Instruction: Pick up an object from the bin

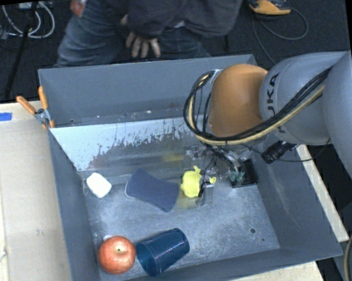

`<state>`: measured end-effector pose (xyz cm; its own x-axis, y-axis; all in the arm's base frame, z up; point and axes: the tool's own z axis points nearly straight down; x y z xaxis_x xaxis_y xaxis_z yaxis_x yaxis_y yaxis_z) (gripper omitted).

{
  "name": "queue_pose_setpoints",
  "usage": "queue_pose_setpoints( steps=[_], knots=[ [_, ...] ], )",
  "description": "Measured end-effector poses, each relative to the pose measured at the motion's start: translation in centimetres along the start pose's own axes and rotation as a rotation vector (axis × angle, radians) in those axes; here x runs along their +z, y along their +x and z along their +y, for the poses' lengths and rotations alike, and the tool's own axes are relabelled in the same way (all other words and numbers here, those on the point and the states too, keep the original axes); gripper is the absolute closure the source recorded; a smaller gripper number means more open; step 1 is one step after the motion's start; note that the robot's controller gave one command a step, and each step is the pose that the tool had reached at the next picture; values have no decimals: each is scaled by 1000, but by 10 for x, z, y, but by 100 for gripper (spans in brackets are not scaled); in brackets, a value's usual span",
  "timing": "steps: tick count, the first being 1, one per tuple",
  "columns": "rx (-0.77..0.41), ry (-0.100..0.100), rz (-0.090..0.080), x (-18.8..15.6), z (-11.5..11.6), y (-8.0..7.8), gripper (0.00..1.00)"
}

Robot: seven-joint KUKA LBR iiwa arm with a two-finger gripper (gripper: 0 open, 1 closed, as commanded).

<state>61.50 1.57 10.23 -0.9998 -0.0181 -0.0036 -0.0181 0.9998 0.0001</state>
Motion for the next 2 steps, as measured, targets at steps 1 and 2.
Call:
queue_pose_setpoints(
  steps=[1, 2],
  knots=[
    [-5, 0, 5, 33, -9, 24, 100],
    [-5, 0, 5, 33, -9, 24, 100]
  ],
)
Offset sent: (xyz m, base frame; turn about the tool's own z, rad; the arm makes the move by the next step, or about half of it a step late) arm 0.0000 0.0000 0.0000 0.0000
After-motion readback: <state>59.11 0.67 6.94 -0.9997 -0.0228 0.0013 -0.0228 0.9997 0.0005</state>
